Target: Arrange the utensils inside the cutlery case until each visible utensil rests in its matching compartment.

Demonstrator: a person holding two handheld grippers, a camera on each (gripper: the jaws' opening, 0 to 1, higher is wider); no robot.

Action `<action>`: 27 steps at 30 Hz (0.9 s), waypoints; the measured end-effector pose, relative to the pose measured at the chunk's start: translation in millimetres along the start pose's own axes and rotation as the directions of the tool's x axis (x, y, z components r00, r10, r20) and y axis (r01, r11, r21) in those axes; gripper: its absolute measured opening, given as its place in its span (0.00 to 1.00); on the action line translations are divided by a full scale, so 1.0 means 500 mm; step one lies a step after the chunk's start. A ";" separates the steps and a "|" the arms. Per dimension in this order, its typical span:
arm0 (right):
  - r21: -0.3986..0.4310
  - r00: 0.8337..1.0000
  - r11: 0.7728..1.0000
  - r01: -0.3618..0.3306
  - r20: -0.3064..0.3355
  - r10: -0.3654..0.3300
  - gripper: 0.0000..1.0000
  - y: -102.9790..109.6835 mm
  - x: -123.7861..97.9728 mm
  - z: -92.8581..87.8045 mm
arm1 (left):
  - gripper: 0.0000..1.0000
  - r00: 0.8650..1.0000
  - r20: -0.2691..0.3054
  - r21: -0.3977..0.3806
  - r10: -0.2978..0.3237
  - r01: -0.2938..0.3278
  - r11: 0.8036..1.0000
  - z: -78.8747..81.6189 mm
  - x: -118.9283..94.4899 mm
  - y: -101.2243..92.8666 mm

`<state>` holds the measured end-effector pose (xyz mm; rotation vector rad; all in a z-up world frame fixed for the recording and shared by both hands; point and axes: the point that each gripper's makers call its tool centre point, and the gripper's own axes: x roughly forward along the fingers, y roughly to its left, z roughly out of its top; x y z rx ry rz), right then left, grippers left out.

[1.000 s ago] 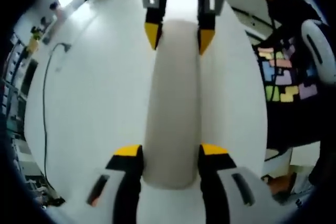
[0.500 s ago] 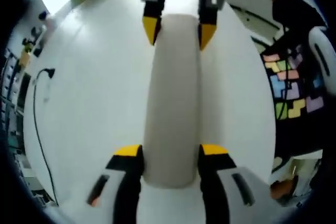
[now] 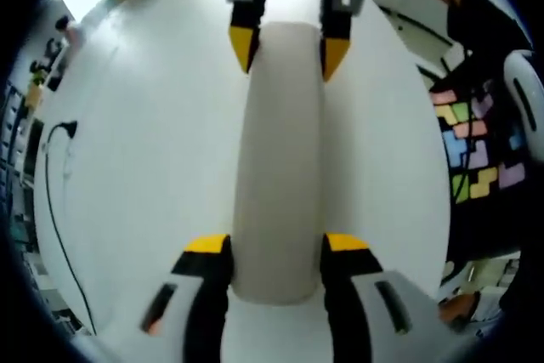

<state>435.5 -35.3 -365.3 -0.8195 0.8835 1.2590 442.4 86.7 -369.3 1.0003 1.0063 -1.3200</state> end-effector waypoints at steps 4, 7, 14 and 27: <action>-0.006 1.000 1.000 -0.007 0.005 0.007 0.43 0.002 0.006 0.003 | 0.44 1.000 -0.008 -0.010 -0.002 0.002 1.000 -0.005 0.001 0.003; -0.012 1.000 1.000 -0.013 -0.010 0.013 0.43 -0.010 0.013 0.005 | 0.44 1.000 -0.011 -0.016 -0.003 0.003 1.000 -0.007 0.003 0.006; -0.021 0.998 1.000 -0.018 -0.052 0.017 0.43 -0.017 0.022 -0.002 | 0.44 1.000 -0.021 -0.048 -0.022 0.021 0.999 -0.010 0.011 0.008; -0.008 0.994 0.999 -0.037 -0.105 0.036 0.45 -0.013 0.028 -0.004 | 0.44 0.998 -0.064 -0.022 -0.004 0.003 1.000 -0.010 0.016 0.009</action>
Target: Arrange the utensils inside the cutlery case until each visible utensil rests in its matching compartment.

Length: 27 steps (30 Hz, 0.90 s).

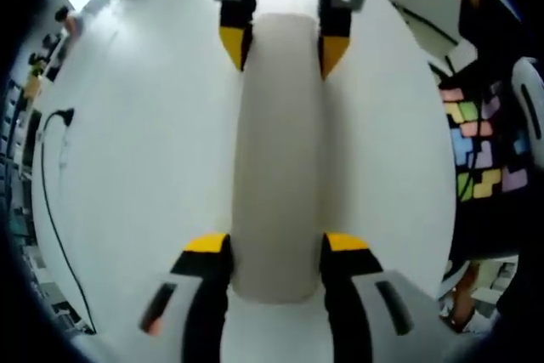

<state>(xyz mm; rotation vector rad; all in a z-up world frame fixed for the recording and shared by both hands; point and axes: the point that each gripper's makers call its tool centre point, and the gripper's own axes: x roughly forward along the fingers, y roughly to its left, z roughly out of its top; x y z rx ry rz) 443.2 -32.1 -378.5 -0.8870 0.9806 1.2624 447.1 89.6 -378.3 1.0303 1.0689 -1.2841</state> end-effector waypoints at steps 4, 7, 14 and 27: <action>0.005 1.000 1.000 0.002 0.008 -0.002 0.46 0.006 0.001 -0.002 | 0.45 1.000 0.013 -0.002 0.001 -0.001 1.000 -0.002 0.000 0.000; 0.010 0.999 1.000 0.001 0.039 -0.001 0.47 0.008 0.002 -0.003 | 0.45 0.999 0.040 -0.008 0.000 0.000 1.000 -0.002 -0.001 0.001; 0.014 0.999 1.000 -0.012 0.046 0.011 0.54 0.003 0.001 0.005 | 0.46 0.994 0.110 -0.035 0.005 -0.001 0.999 0.001 -0.001 0.000; 0.120 0.969 0.979 0.163 0.170 -0.182 0.85 -0.038 -0.091 0.020 | 0.78 0.971 0.200 -0.101 0.128 -0.110 0.989 -0.006 -0.081 0.029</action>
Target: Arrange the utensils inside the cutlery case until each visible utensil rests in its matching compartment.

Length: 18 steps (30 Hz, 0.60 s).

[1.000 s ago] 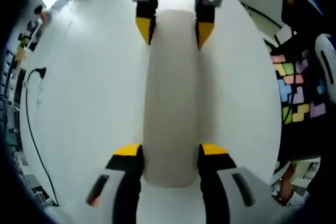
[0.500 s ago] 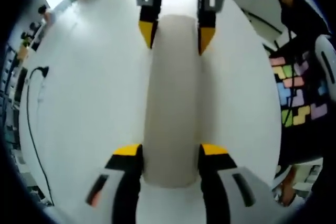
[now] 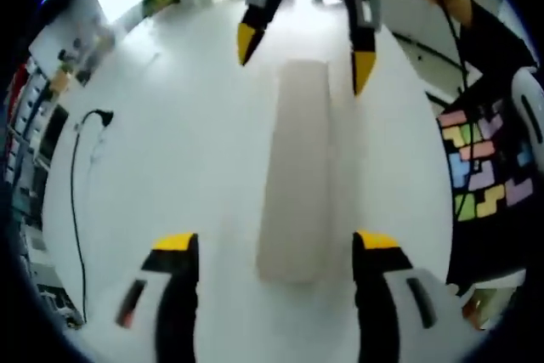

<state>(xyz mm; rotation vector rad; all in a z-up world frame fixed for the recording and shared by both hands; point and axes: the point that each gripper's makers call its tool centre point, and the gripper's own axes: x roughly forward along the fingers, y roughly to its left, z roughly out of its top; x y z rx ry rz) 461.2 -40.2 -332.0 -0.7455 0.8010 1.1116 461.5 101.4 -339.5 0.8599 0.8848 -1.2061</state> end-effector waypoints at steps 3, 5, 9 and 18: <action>0.026 0.995 0.997 0.072 0.068 -0.073 0.89 -0.017 -0.016 0.017 | 0.83 0.998 -0.004 -0.045 0.063 -0.063 0.997 -0.004 -0.012 0.016; 0.043 0.984 0.989 0.140 0.103 -0.144 0.89 -0.035 -0.033 0.025 | 0.87 0.993 0.046 -0.079 0.107 -0.104 0.991 0.009 -0.019 0.024; 0.077 0.940 0.955 0.288 0.168 -0.297 0.90 -0.062 -0.069 0.033 | 0.83 0.964 0.122 -0.158 0.237 -0.217 0.963 0.025 -0.046 0.033; 0.278 0.787 0.881 0.382 0.401 -0.468 0.87 -0.049 -0.124 0.049 | 0.77 0.756 0.360 -0.447 0.546 -0.374 0.813 0.025 -0.129 0.048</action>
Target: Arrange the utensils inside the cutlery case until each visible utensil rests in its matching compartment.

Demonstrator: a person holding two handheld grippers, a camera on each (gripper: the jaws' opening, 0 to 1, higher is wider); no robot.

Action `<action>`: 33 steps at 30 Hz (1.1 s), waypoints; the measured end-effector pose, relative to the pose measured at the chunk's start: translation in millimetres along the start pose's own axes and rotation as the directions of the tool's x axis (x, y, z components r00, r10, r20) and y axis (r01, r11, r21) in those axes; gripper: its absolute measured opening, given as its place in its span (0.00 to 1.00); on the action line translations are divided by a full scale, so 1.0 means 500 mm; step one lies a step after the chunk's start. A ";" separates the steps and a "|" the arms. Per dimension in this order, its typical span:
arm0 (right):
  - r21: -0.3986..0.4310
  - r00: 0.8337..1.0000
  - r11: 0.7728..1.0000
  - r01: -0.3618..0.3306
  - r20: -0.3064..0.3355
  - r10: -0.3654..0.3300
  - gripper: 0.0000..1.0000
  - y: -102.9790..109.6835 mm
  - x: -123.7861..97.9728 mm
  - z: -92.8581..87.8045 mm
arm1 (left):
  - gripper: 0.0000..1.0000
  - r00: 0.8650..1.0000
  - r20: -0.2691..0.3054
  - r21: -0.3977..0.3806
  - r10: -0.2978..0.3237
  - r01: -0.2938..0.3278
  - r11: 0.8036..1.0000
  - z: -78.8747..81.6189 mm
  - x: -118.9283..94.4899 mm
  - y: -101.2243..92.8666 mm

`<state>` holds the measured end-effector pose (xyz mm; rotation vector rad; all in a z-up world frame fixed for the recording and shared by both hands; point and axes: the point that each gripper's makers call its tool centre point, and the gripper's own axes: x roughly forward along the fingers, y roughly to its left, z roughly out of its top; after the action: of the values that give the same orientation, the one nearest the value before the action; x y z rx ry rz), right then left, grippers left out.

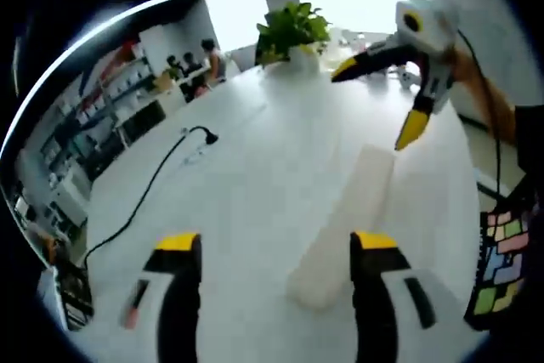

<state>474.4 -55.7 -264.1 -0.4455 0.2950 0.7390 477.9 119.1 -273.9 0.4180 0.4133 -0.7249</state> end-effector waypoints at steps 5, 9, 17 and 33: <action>0.090 0.993 0.994 0.062 0.099 -0.071 0.85 -0.005 -0.021 0.000 | 0.76 0.990 0.099 -0.096 0.100 -0.091 0.991 -0.029 -0.042 0.027; 0.145 0.965 0.978 0.147 0.198 -0.174 0.85 -0.018 -0.064 0.012 | 0.75 0.964 0.175 -0.196 0.199 -0.164 0.967 -0.057 -0.072 0.063; 0.196 0.902 0.939 0.283 0.278 -0.330 0.85 -0.030 -0.153 0.001 | 0.76 0.918 0.201 -0.273 0.342 -0.283 0.919 -0.090 -0.124 0.118; 0.363 0.809 0.833 0.418 0.268 -0.523 0.86 -0.054 -0.299 -0.061 | 0.85 0.833 0.264 -0.290 0.486 -0.412 0.864 -0.076 -0.266 0.120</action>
<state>384.8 -174.8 -221.5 -0.0870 -0.0617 0.2590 422.2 251.0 -226.3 0.1627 0.0648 -0.2665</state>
